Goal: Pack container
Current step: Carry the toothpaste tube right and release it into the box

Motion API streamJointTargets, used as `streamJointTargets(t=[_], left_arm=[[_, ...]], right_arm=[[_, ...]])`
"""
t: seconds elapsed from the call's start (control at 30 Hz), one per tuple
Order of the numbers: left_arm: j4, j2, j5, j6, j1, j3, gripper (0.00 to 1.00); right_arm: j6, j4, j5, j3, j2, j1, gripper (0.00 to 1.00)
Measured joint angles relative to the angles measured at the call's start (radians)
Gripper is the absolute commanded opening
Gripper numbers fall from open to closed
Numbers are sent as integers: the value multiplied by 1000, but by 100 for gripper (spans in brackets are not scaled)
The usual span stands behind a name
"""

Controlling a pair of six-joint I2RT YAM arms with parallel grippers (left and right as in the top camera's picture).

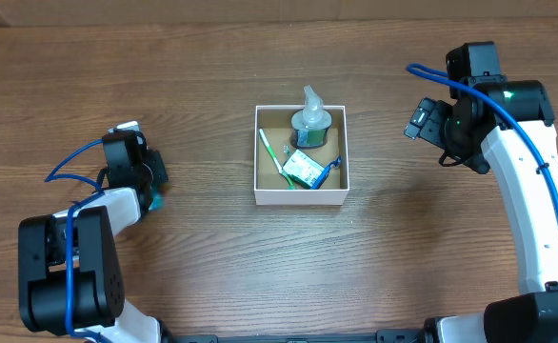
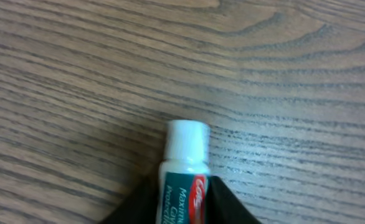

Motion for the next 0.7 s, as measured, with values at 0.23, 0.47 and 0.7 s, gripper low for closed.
streamJointTargets(t=[0.23, 0.47, 0.7], left_arm=[[-39, -98, -6, 3, 3, -4, 24], [-95, -267, 20, -61, 3, -4, 65], [-171, -99, 24, -137, 3, -9, 71]], right_arm=[[1, 0, 0, 0, 0, 0, 100], [0, 0, 0, 0, 0, 0, 100], [0, 0, 0, 0, 0, 0, 100]])
